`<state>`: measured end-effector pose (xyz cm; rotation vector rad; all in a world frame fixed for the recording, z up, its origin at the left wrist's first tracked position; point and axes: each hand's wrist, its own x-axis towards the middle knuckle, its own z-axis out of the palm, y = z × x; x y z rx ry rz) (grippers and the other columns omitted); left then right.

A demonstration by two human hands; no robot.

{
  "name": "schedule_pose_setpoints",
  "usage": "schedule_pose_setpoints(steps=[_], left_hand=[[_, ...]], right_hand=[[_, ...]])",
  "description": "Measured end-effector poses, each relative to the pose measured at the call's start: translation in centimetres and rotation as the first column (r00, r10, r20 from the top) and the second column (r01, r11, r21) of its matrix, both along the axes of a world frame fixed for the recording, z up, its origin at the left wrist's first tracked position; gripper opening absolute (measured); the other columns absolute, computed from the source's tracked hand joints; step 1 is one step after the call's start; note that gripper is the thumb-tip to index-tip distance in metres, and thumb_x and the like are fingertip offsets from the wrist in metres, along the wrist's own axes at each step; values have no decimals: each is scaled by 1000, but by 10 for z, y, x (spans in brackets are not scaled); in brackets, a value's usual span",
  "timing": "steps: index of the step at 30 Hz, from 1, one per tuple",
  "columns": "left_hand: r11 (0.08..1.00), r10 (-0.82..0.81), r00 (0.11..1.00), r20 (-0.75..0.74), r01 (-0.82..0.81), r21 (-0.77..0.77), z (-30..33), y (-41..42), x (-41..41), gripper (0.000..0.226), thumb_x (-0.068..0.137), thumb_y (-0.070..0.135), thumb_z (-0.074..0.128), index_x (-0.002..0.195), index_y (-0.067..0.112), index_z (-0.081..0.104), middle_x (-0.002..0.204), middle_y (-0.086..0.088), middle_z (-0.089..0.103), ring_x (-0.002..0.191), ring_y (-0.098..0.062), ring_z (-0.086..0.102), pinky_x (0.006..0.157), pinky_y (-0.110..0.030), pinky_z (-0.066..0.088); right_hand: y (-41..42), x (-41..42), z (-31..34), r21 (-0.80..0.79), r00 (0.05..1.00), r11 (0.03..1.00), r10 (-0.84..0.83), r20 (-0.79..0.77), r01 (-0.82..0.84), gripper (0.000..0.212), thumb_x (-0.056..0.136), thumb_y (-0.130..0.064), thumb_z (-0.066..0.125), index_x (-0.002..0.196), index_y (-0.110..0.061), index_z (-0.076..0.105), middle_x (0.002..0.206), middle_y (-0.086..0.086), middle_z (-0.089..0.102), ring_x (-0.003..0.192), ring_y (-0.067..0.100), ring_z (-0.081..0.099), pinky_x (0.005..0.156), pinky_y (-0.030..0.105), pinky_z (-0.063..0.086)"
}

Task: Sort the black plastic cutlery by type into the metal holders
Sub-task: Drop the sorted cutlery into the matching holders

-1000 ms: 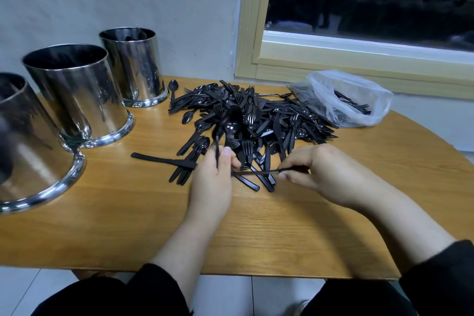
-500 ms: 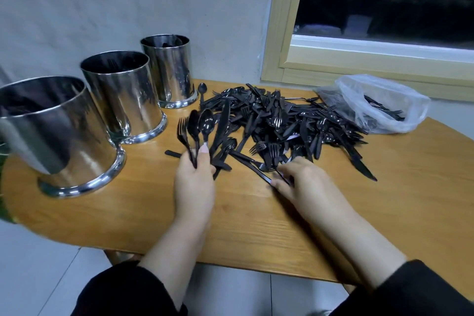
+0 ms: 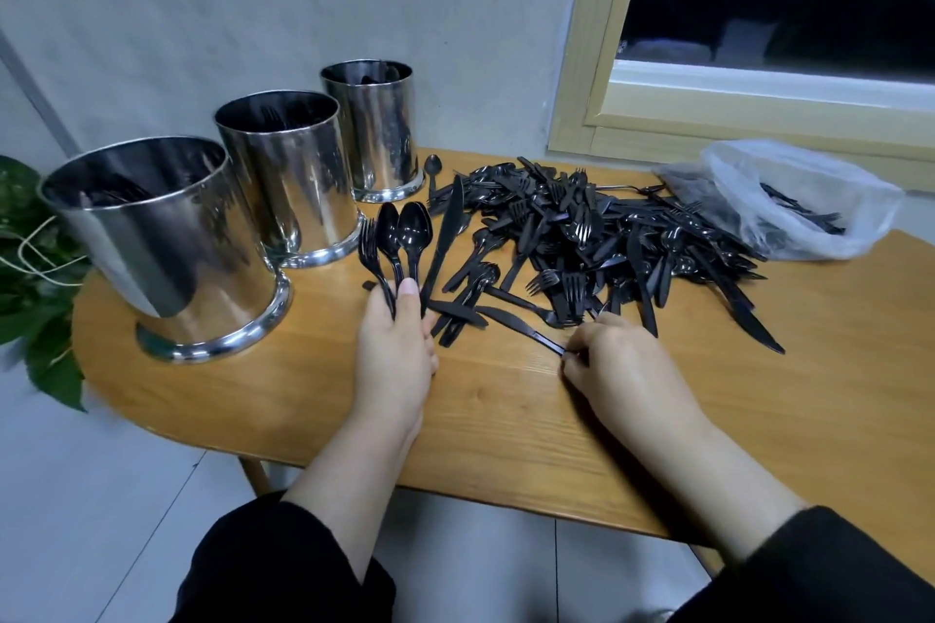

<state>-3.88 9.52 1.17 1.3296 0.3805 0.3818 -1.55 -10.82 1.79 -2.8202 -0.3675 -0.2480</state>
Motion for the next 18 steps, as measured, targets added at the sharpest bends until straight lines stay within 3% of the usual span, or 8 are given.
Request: schedule_pose_setpoints(steps=[6,12,14,16,18], left_hand=[[999,-25,1000,10,25,45,-3,-1,1,27,110,37,43,91,20,52,67,3,42,52,-8,35,46,-24,31],[999,2,1000,3,-2,44,-5,3,1,25,110,37,44,91,23,54,68,5,51,53,-5,41,46,-21,34],[1000,17,1000,10,-17,19,-4,3,1,26,110,36,43,91,22,53,65,7,51,51,-2,43,45,-20,33],[1000,30,999,17,-30,-7,-3,3,1,26,110,35,43,91,22,52,62,7,49,49,-1,46,43,-20,32],[1000,28,999,24,-28,-9,-1,2,1,26,110,35,44,91,20,52,61,8,47,49,0,46,43,-20,31]], right_hand=[[-5,-3,14,-36,977,997,-74,-200,68,25,84,-35,74,100,-15,70,102,4,65,95,25,62,79,31,48],[-4,-9,21,-2,958,998,-62,-281,64,19,85,-32,76,94,-21,63,101,1,67,88,18,56,76,28,46],[-6,-11,19,103,965,993,-28,-261,57,17,87,-26,73,90,-27,57,96,-3,68,80,14,57,68,23,45],[-5,-15,18,322,975,945,12,-220,61,21,90,-17,69,101,-31,58,86,-10,67,71,5,58,61,13,41],[2,-19,20,610,975,788,60,-213,85,31,93,-7,65,116,-28,61,79,-9,65,67,-2,59,63,7,42]])
